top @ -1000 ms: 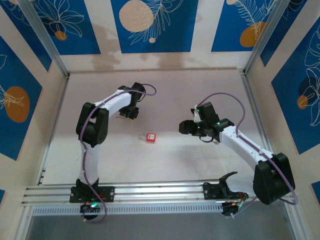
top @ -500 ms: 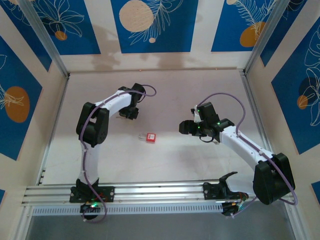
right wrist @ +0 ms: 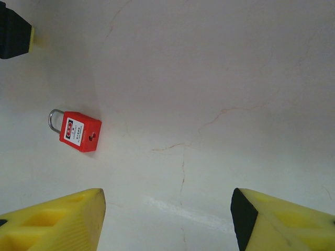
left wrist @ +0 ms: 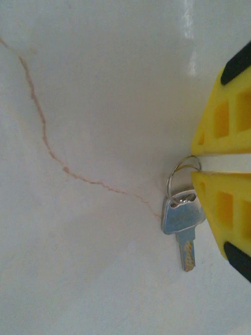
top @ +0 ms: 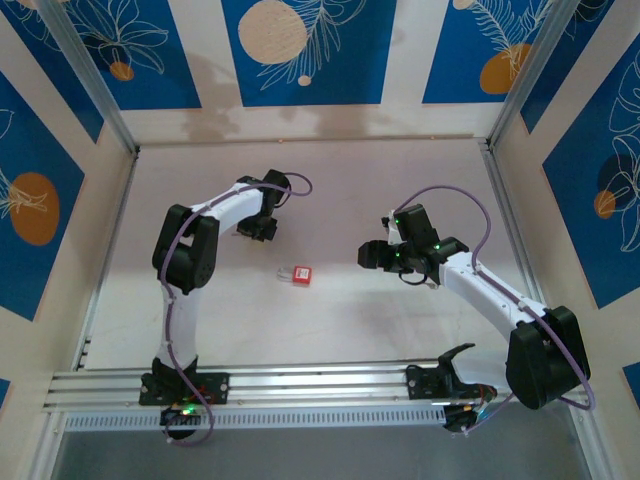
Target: Unlock with the key
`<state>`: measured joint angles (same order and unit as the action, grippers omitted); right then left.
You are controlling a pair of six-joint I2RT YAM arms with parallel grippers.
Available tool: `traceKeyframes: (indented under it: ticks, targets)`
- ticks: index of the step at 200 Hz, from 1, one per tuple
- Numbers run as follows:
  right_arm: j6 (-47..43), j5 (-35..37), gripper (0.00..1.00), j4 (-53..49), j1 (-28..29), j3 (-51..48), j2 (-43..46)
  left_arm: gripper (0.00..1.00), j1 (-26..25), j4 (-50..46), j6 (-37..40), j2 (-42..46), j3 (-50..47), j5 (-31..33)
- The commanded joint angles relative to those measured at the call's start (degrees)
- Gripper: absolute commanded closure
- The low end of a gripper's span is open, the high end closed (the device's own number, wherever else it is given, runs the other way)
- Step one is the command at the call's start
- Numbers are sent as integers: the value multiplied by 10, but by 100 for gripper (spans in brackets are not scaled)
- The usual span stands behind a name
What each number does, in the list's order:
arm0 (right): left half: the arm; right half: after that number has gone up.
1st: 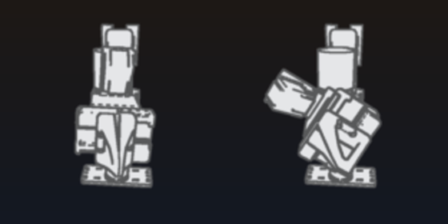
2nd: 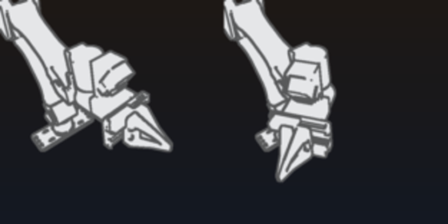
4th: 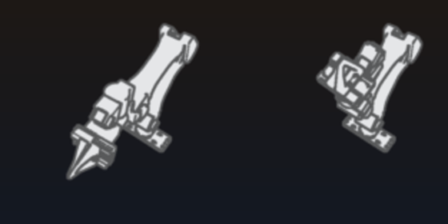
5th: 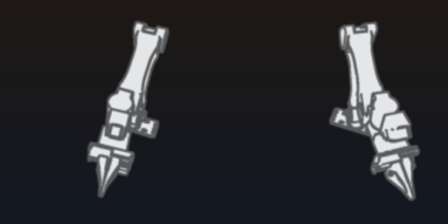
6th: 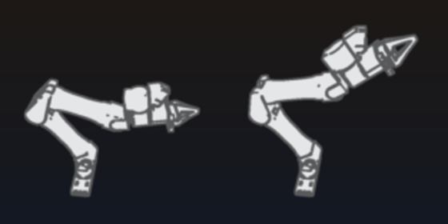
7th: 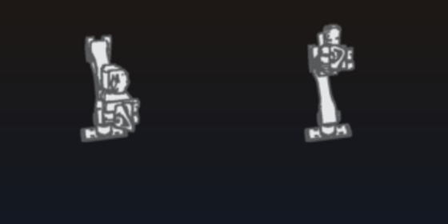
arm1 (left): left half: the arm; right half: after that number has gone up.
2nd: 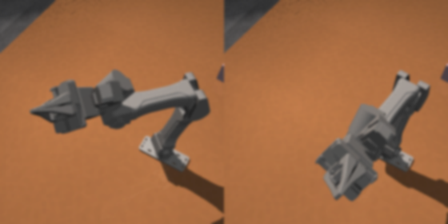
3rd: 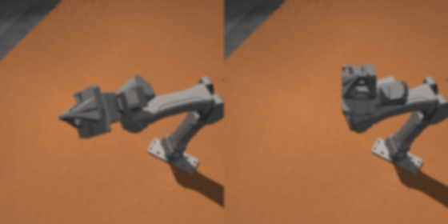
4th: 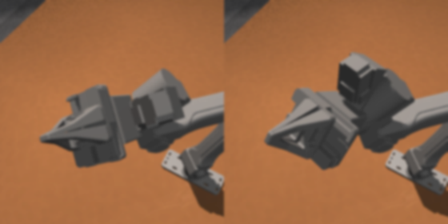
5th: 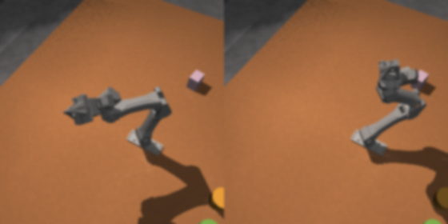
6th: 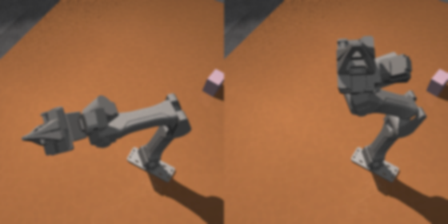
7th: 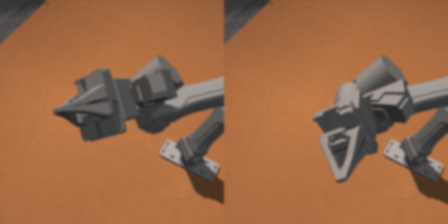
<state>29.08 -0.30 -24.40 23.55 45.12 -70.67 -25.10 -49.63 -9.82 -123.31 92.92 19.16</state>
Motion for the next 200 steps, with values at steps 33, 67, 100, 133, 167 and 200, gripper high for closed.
traceKeyframes:
  ticks: [33,67,100,133,167,200]
  targets:
    - [0,-17,34,3,-2,-7,9,98,1,-4,23,21,8,6]
    - [0,-18,34,6,0,-6,6,100,2,-10,32,39,11,8]
    - [2,-17,34,8,1,-7,6,100,-1,-14,35,61,11,4]
    - [2,-19,34,11,3,-6,1,100,-2,-17,39,67,13,8]
    - [2,-19,33,11,6,-4,-3,67,-2,-25,27,27,27,-1]
    - [0,-16,33,8,6,-6,0,65,-1,-21,15,1,37,2]
